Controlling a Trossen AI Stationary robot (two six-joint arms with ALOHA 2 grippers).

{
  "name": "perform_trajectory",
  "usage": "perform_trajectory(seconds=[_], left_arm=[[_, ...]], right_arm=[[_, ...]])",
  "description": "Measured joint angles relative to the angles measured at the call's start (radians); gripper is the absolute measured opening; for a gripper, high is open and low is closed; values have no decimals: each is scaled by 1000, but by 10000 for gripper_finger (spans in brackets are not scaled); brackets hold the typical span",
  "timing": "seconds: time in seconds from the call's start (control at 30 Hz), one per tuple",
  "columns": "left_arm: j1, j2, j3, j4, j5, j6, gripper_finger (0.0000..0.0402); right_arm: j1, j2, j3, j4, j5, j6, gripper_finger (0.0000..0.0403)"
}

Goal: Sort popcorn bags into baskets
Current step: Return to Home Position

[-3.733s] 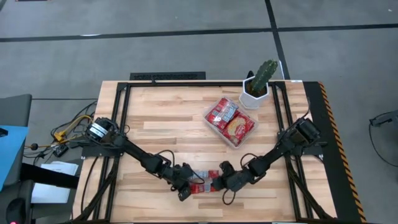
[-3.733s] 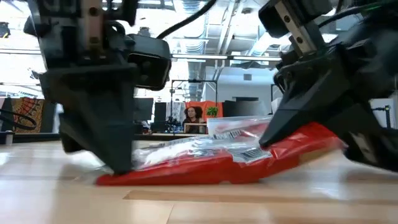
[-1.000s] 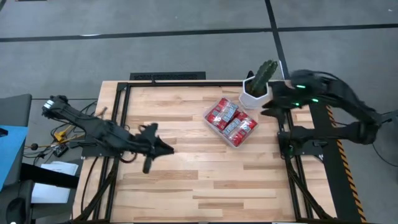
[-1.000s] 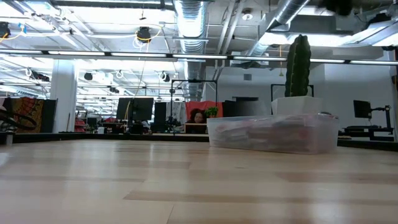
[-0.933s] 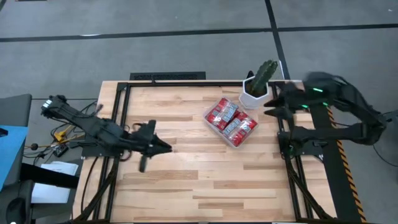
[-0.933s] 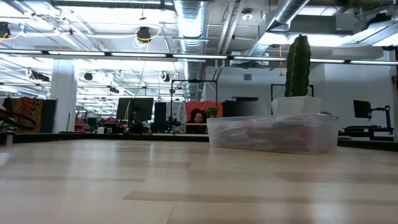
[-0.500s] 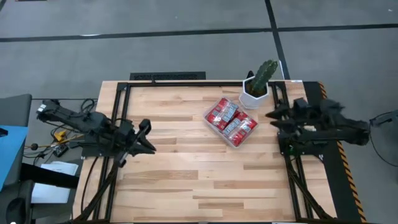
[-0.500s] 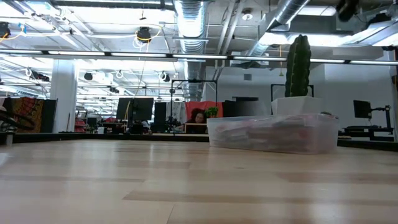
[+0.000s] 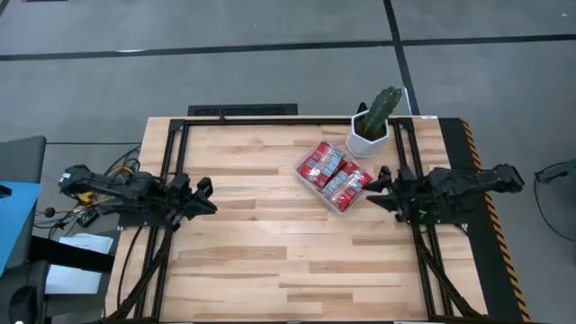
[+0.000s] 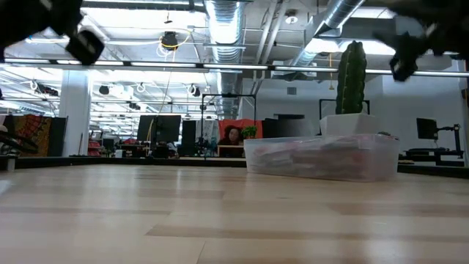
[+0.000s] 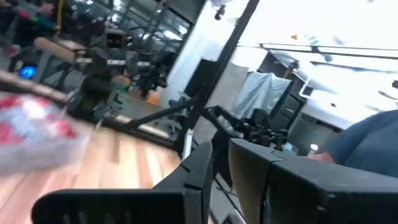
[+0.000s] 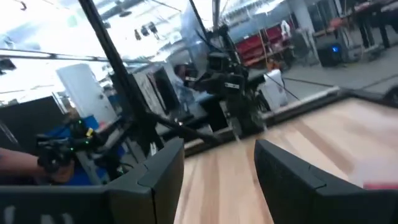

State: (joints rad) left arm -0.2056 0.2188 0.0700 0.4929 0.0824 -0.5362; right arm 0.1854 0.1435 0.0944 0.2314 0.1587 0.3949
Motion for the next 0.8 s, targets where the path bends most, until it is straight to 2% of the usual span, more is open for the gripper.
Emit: perform_trajectory(seconds=[0.07, 0.17, 0.27, 0.53, 0.6, 0.8], left_arm=[[0, -65, -59, -15, -23, -18, 43], [1, -150, -56, -190, -56, -9, 43], [0, -214, -59, -263, -64, 27, 43], [0, -206, -60, -298, -75, 133, 43], [0, -207, -60, -300, -94, 150, 43], [0, -207, -61, -351, -123, 70, 43]], right_arm=[[26, 0, -46, 6, 53, 4, 215], [53, 0, -85, 10, 96, 0, 212], [58, 0, -85, -46, 122, -15, 210], [34, 0, -85, -85, 128, -34, 210], [33, 0, -85, -94, 128, 3, 212], [33, 0, -86, -117, 128, 57, 215]])
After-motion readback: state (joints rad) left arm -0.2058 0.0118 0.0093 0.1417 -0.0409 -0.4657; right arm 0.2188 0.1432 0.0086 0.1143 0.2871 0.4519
